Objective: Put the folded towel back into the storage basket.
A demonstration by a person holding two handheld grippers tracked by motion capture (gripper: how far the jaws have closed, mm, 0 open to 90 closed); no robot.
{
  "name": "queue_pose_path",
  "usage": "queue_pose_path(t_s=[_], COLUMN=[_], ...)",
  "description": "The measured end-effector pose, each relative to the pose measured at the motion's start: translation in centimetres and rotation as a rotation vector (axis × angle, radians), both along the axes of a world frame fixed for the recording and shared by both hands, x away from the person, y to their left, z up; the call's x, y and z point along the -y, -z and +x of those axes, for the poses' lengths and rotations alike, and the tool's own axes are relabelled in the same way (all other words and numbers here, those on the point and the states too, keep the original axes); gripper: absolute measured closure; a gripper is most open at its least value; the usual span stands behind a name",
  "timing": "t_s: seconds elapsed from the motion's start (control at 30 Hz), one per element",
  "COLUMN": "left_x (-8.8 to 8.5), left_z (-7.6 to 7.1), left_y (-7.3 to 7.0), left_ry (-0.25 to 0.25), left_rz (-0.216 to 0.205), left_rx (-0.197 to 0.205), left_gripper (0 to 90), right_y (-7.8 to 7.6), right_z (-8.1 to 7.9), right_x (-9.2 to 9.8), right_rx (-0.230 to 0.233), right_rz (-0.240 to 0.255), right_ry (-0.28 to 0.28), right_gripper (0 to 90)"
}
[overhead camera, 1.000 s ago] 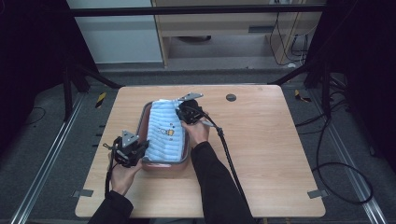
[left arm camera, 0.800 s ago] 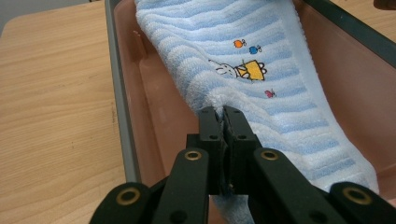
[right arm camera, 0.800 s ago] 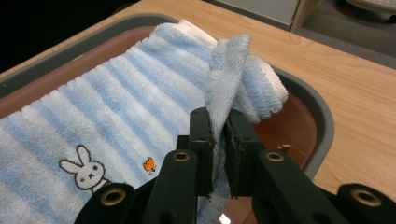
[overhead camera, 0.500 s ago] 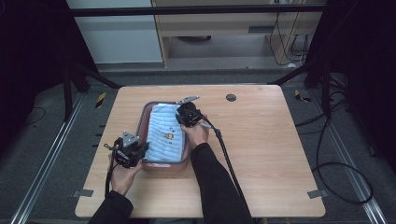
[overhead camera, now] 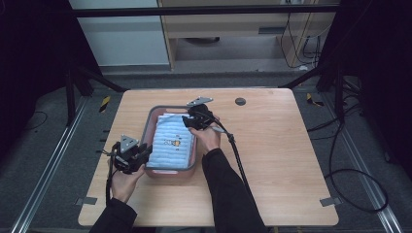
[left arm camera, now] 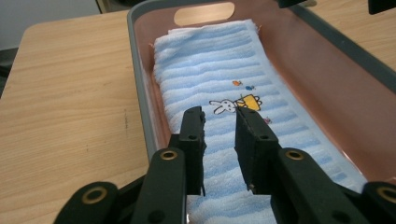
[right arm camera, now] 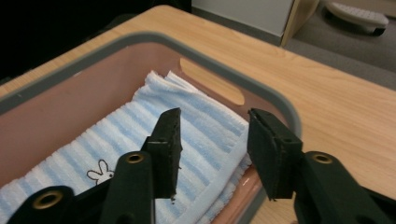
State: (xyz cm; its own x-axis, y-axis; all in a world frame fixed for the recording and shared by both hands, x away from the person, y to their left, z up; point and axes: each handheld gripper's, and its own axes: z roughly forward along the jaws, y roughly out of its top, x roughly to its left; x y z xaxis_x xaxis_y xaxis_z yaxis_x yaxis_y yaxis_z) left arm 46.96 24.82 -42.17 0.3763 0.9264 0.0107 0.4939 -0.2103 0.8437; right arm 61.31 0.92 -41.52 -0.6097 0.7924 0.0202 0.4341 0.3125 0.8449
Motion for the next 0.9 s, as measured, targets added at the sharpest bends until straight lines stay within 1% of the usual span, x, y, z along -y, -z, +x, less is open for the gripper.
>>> queue_pose_path(t_s=[0.07, 0.13, 0.2, 0.33, 0.43, 0.5, 0.57, 0.67, 0.73, 0.9], left_x=[-0.1, -0.2, -0.3, -0.6, -0.8, -0.9, -1.1, -1.5, -1.7, -2.3], left_z=[-0.2, -0.4, -0.6, -0.9, -1.0, -1.1, -1.0, -1.0, -1.0, -1.0], left_y=[-0.2, -0.5, -0.8, -1.1, -1.2, -1.3, -1.3, -1.2, -1.1, -1.1], left_ry=[0.007, 0.021, 0.025, 0.033, 0.039, 0.034, 0.031, 0.026, 0.021, 0.010], left_rz=[-0.010, -0.025, -0.030, -0.042, -0.053, -0.052, -0.056, -0.059, -0.055, -0.056], left_rx=[0.013, 0.020, 0.023, 0.033, 0.038, 0.042, 0.042, 0.042, 0.047, 0.051], left_gripper=[68.5, 67.1, 65.1, 59.8, 55.7, 53.0, 49.9, 45.9, 43.7, 40.2], right_y=[-0.6, -1.2, -1.7, -2.4, -2.7, -2.7, -2.7, -2.5, -2.2, -1.2], right_z=[-0.4, -0.9, -1.3, -2.4, -3.3, -3.8, -4.4, -5.3, -5.9, -7.4], right_x=[0.6, 1.3, 2.1, 4.1, 5.7, 6.8, 7.9, 9.7, 10.9, 13.7], right_rx=[0.018, 0.030, 0.038, 0.057, 0.054, 0.051, 0.056, 0.050, 0.034, 0.026], right_rz=[0.012, 0.026, 0.036, 0.042, 0.063, 0.068, 0.061, 0.059, 0.062, 0.044], right_ry=[0.005, 0.018, 0.023, 0.034, 0.042, 0.047, 0.057, 0.067, 0.073, 0.097], right_gripper=[49.3, 42.3, 37.7, 31.3, 28.6, 27.3, 26.4, 24.8, 23.6, 21.4])
